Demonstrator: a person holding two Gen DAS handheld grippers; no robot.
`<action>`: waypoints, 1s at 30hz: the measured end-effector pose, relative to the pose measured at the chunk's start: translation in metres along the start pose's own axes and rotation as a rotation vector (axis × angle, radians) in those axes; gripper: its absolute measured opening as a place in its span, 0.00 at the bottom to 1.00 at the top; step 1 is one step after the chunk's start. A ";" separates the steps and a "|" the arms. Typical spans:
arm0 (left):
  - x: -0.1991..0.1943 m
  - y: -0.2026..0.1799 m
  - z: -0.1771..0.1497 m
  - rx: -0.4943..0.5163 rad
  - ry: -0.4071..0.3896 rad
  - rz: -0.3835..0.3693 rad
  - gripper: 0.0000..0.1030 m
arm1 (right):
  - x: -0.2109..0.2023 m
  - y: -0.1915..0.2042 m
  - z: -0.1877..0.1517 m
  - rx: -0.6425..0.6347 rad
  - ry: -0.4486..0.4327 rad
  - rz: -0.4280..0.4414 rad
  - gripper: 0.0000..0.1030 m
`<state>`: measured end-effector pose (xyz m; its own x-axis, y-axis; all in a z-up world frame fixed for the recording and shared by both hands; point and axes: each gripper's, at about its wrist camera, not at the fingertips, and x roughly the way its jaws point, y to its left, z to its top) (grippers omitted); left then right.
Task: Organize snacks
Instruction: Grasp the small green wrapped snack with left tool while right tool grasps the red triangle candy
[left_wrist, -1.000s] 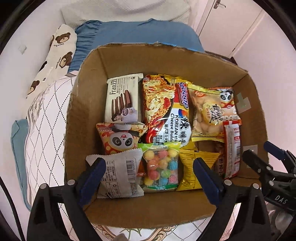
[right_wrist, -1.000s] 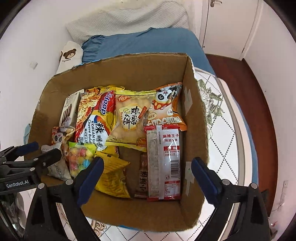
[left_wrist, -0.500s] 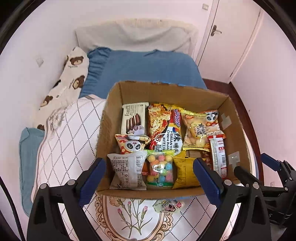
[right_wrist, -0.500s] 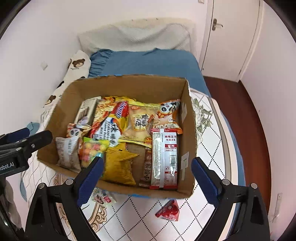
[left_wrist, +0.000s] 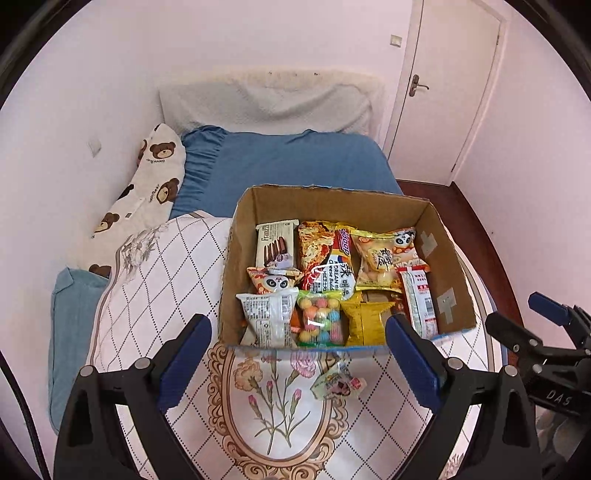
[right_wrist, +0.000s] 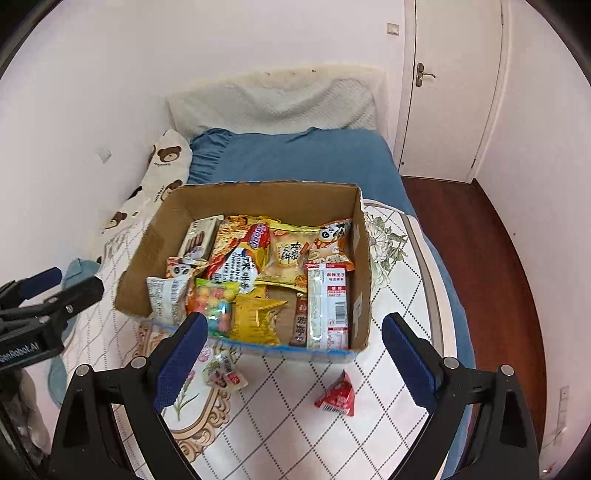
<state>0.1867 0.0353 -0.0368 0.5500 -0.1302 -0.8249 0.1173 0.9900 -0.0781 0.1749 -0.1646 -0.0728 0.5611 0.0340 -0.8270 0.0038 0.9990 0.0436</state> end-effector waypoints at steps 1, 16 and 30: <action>-0.003 0.000 -0.002 0.000 0.001 -0.004 0.94 | -0.005 0.000 -0.002 0.004 -0.001 -0.001 0.95; 0.062 -0.004 -0.071 -0.040 0.216 -0.020 0.94 | 0.055 -0.055 -0.073 0.150 0.179 0.030 0.61; 0.207 -0.039 -0.106 -0.007 0.521 -0.091 0.94 | 0.175 -0.105 -0.125 0.344 0.374 0.068 0.61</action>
<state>0.2086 -0.0247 -0.2635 0.0540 -0.1733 -0.9834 0.1390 0.9765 -0.1644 0.1694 -0.2604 -0.2917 0.2354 0.1691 -0.9571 0.2850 0.9294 0.2344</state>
